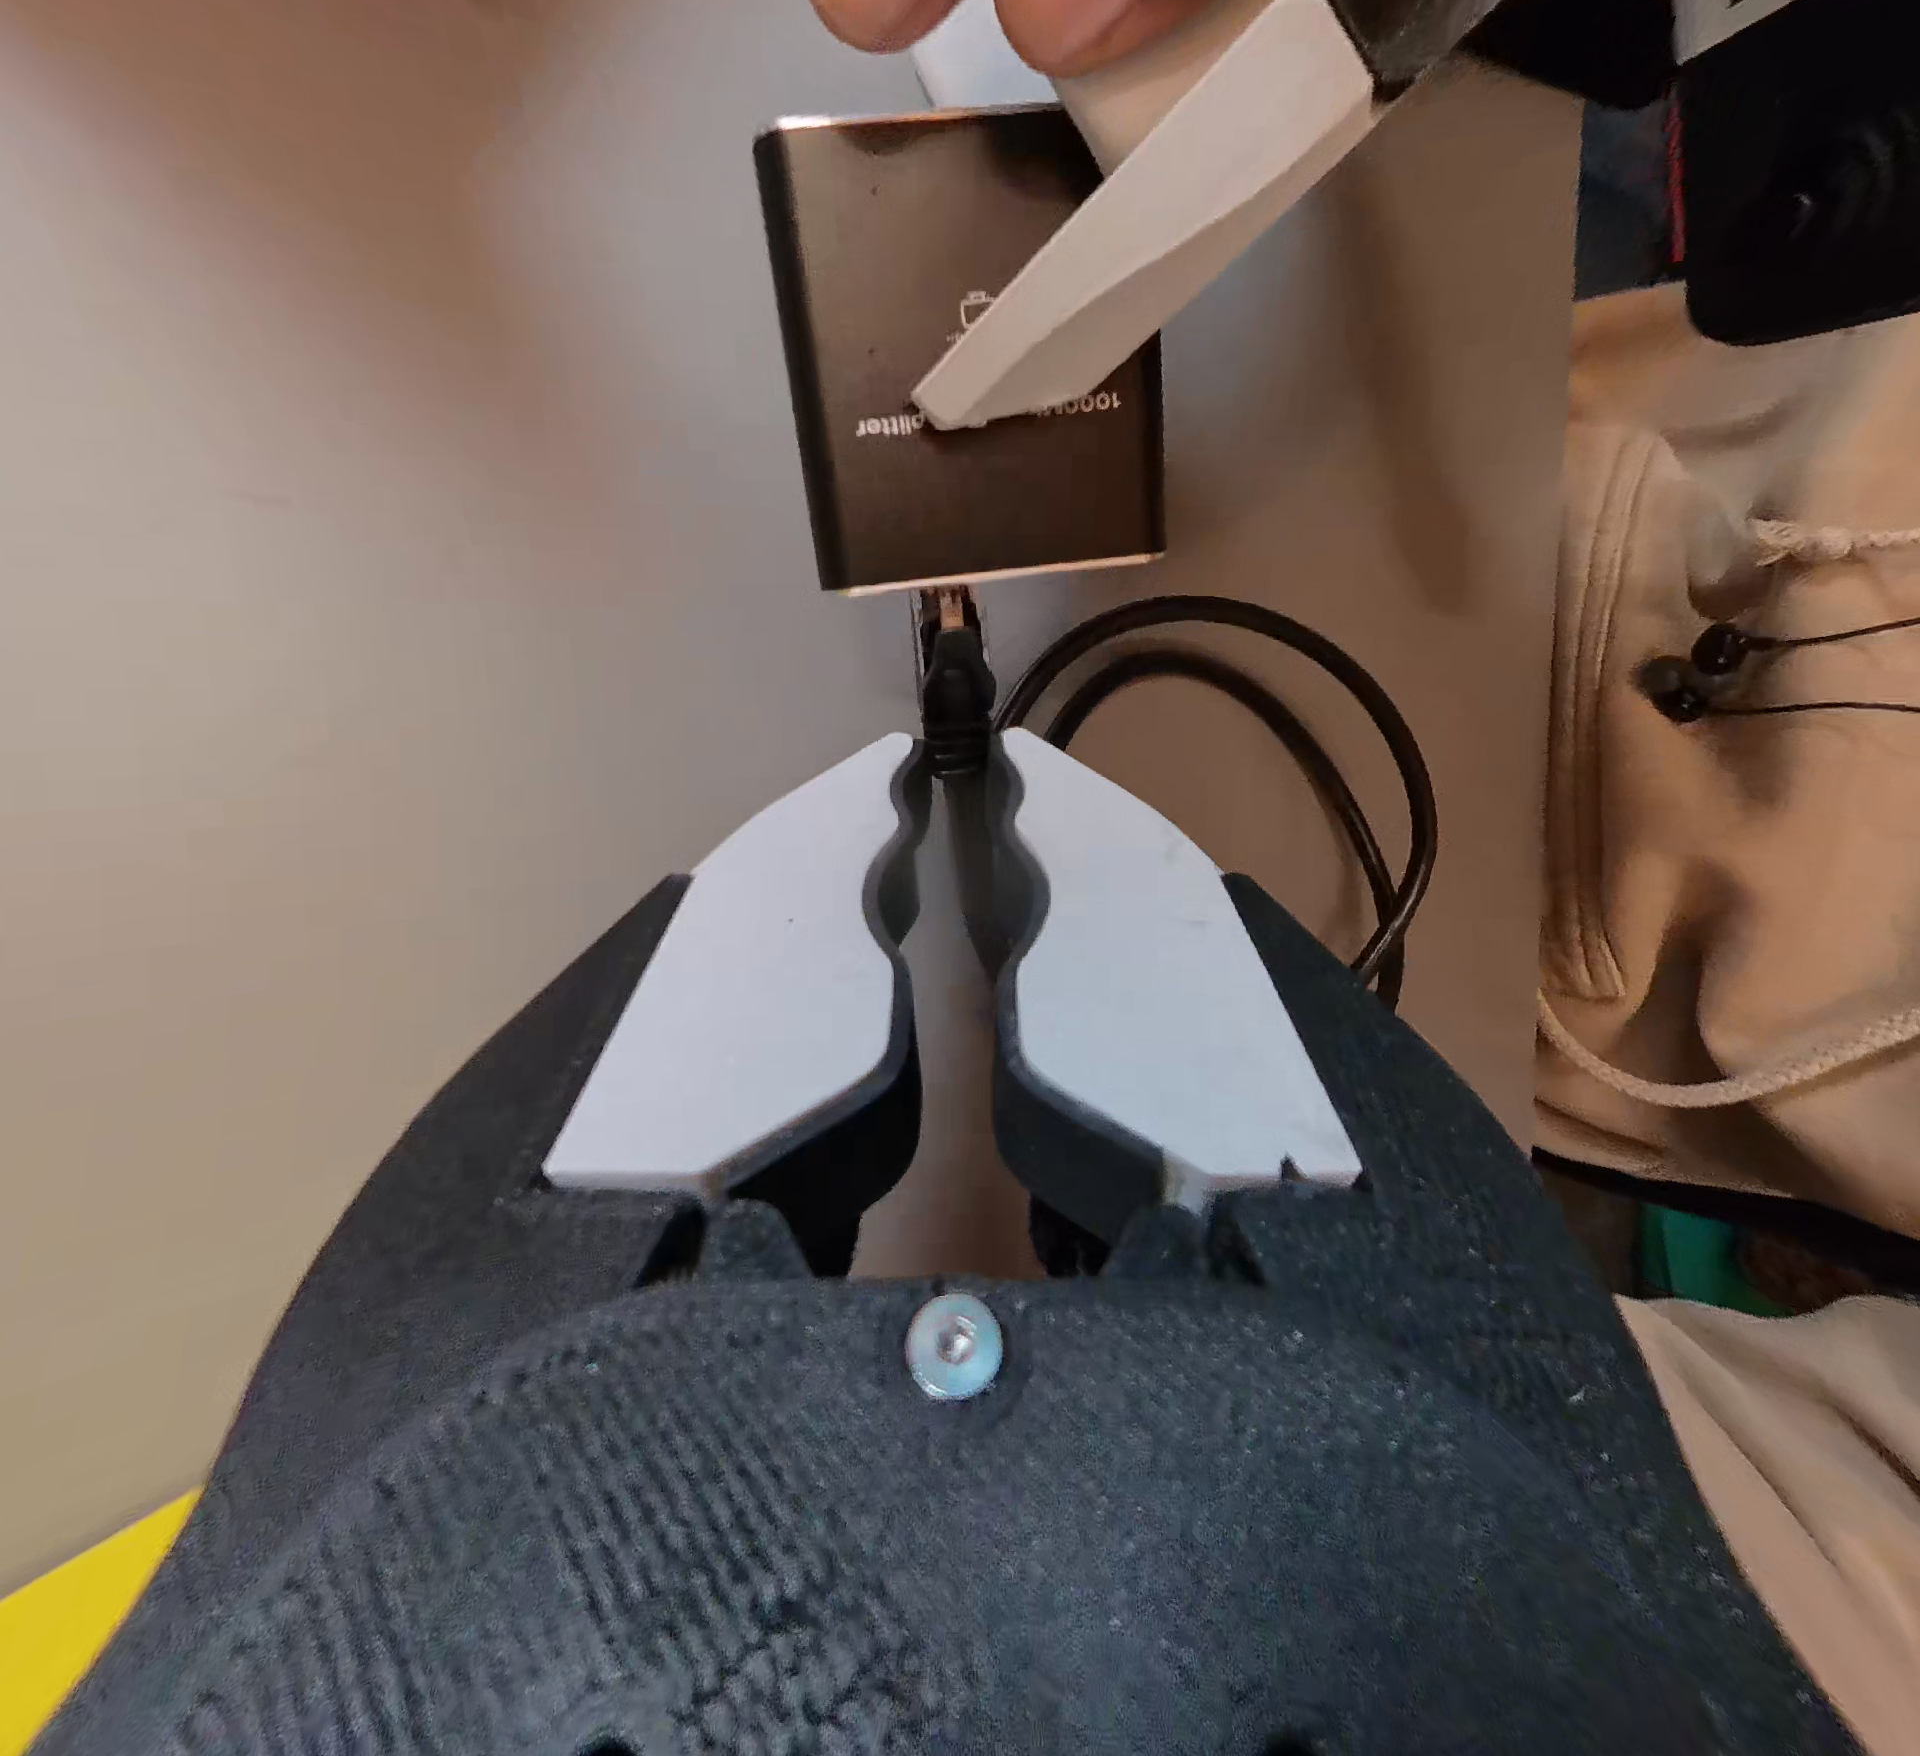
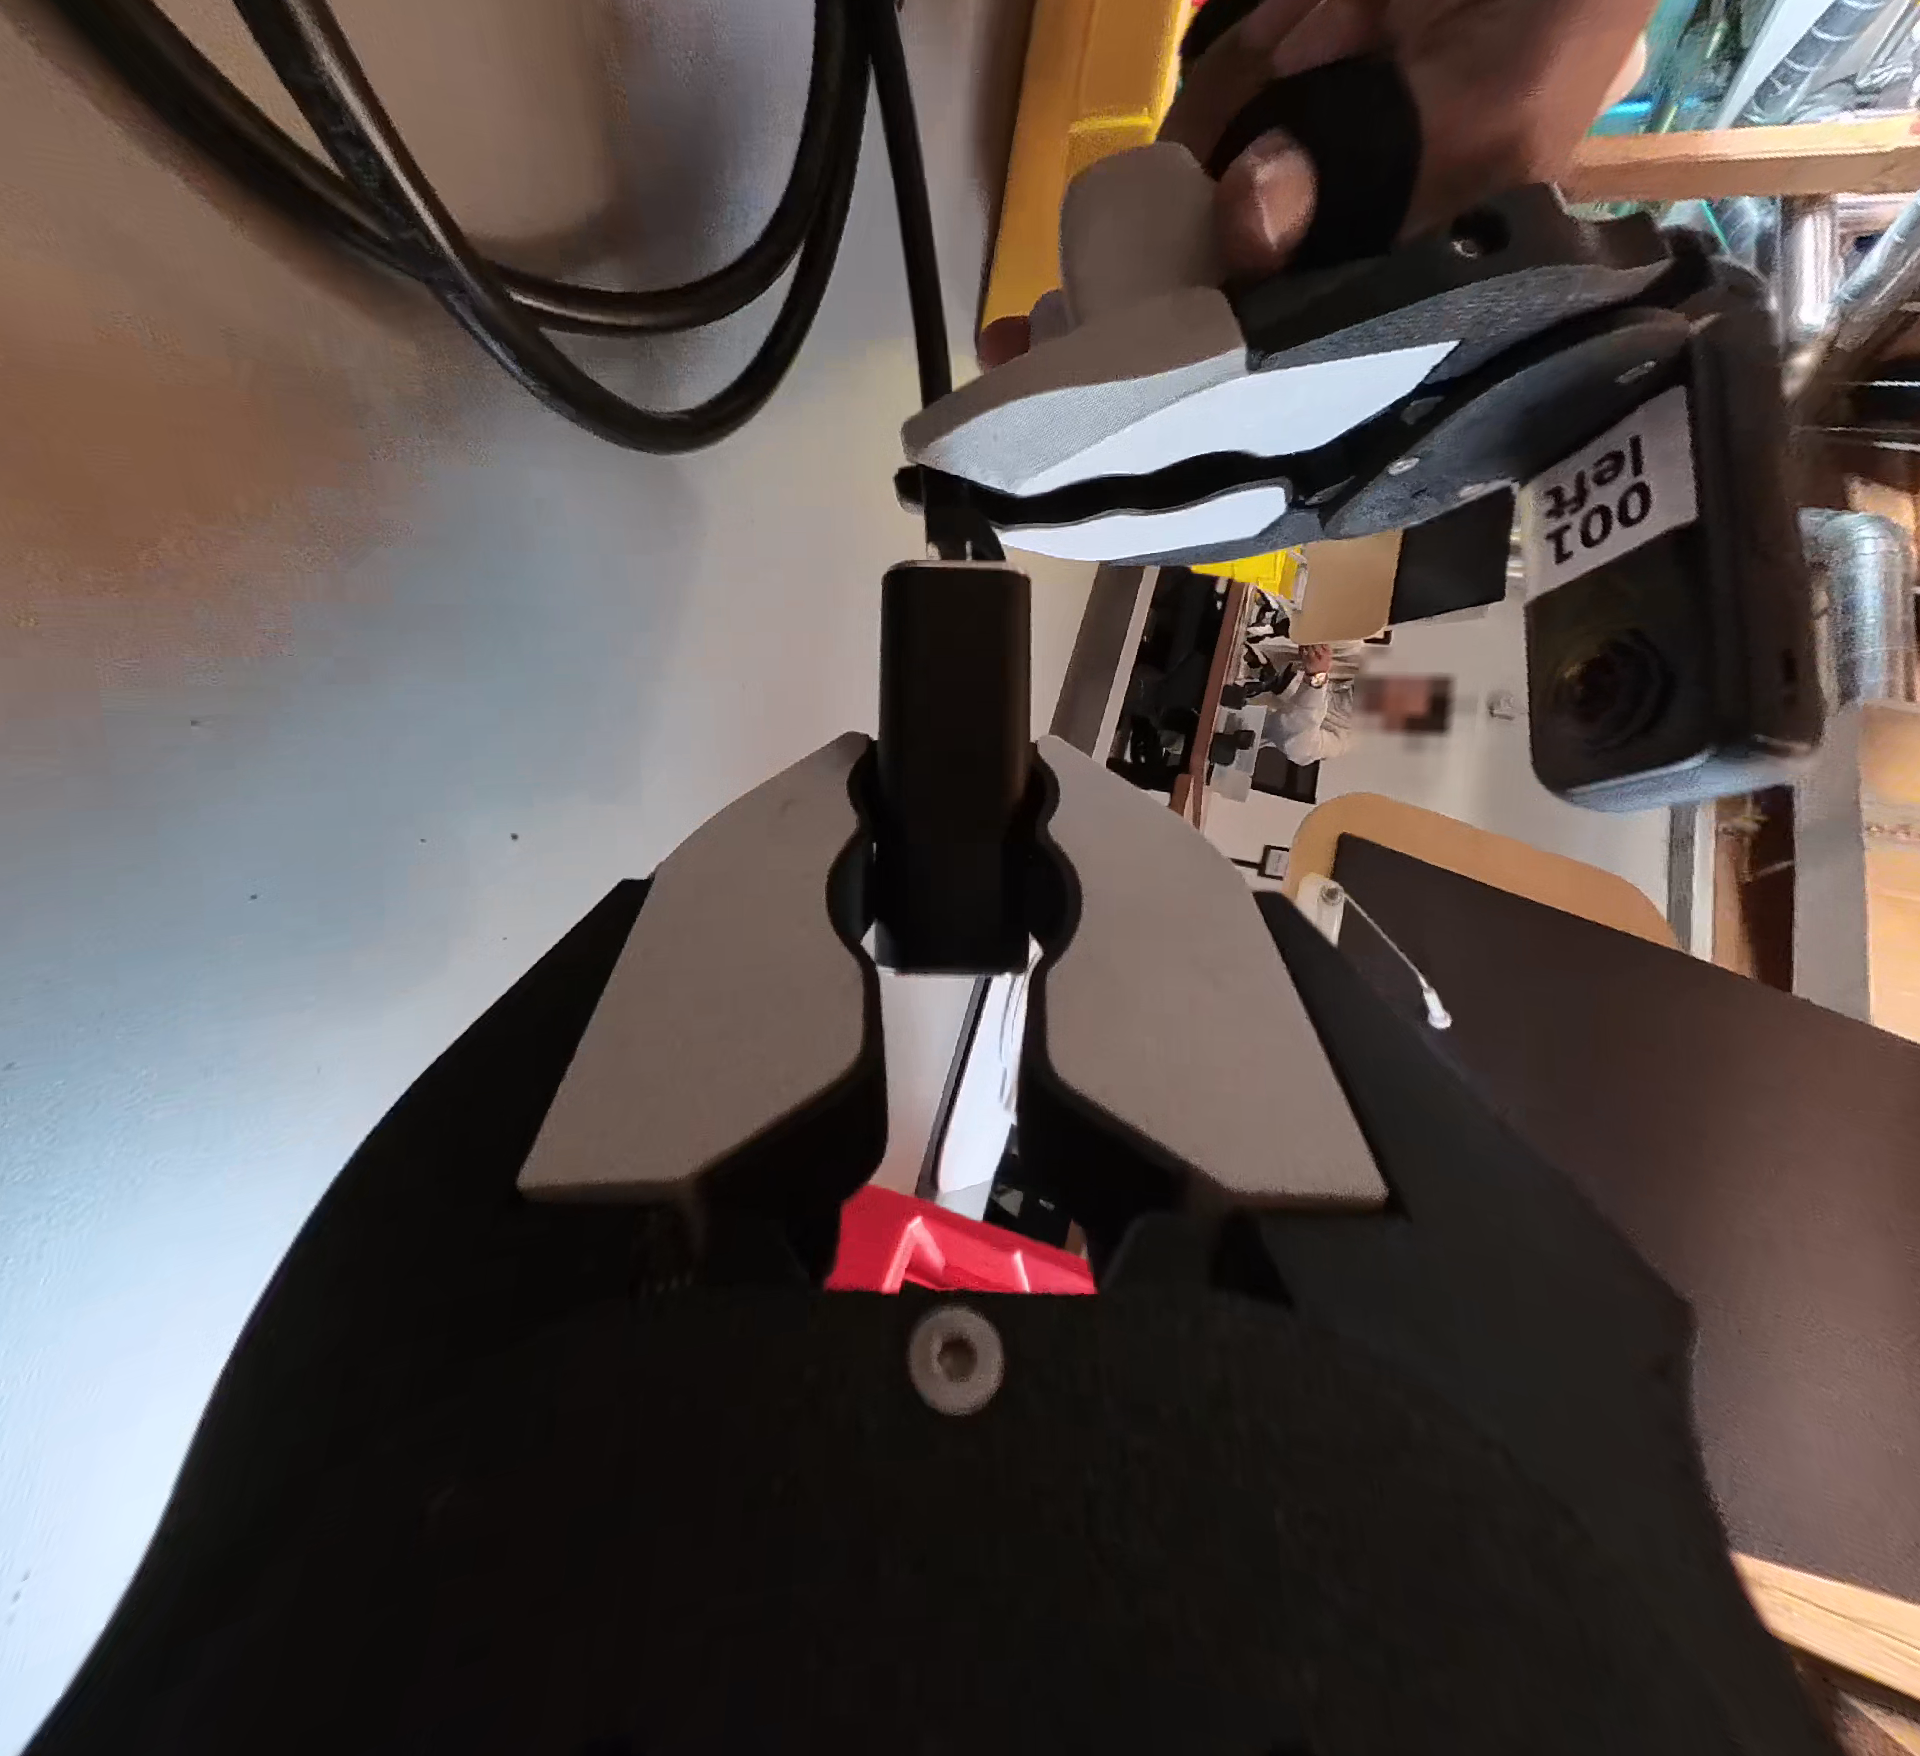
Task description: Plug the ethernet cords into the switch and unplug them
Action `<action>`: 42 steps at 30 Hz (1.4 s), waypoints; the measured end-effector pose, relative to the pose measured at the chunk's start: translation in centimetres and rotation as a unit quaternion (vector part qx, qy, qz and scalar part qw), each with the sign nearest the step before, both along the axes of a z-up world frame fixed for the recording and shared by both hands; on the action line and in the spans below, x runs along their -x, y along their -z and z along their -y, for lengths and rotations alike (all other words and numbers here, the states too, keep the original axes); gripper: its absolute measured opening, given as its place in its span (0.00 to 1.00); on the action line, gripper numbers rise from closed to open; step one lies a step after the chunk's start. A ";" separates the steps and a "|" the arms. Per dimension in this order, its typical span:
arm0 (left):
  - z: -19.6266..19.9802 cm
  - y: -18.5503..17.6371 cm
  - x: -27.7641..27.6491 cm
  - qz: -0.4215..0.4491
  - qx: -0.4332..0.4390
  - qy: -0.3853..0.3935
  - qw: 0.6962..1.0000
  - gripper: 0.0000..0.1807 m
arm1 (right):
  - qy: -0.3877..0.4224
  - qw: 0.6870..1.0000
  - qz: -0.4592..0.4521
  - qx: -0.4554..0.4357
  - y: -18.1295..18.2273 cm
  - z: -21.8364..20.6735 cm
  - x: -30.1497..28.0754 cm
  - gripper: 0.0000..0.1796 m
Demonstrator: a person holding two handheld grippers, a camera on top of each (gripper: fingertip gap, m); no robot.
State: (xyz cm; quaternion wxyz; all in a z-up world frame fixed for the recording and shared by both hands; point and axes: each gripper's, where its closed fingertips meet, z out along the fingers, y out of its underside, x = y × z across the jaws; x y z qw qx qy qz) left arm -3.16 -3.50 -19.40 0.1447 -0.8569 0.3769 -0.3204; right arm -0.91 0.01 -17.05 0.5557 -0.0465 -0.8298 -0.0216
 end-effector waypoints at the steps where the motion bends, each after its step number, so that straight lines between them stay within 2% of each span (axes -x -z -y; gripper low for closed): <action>1: 0.1 -0.2 -0.3 0.010 -0.003 0.006 1.000 0.05 | -0.003 1.000 0.003 0.008 0.0 0.1 -0.2 0.14; 7: 1.4 -0.6 -1.6 0.039 -0.024 0.077 0.996 0.05 | -0.027 0.998 0.021 0.044 -0.1 1.3 -1.2 0.14; 10: 1.5 -1.8 -2.0 0.071 -0.041 0.082 0.993 0.05 | -0.025 0.998 0.013 0.062 -1.0 1.3 -1.5 0.13; 13: 1.5 -1.4 -2.3 0.062 -0.042 0.089 0.993 0.05 | -0.023 0.997 0.030 0.062 -0.6 1.5 -1.8 0.13; 19: -0.2 -1.0 -1.9 0.047 -0.057 0.040 0.996 0.05 | -0.034 0.997 0.028 0.067 -1.0 2.8 -1.9 0.14; 22: 0.1 -1.0 -2.0 0.050 -0.047 0.042 0.997 0.05 | -0.032 0.994 0.037 0.094 -1.0 2.5 -2.1 0.14; 29: -1.3 -3.7 -1.6 0.124 -0.048 -0.018 0.991 0.06 | 0.060 0.992 -0.008 0.114 -1.6 -1.3 -1.2 0.15; 33: -1.1 -4.4 -2.1 0.148 -0.050 -0.015 0.988 0.06 | 0.085 0.985 -0.023 0.146 -1.8 -2.6 -1.1 0.20; 37: -1.1 -4.6 -2.6 0.157 -0.043 -0.017 0.987 0.06 | 0.081 0.990 -0.016 0.116 -1.7 -2.6 -1.5 0.15; 42: -1.0 -4.6 -3.4 0.142 -0.053 -0.007 0.988 0.05 | 0.070 0.993 -0.007 0.099 -1.8 -2.5 -1.9 0.14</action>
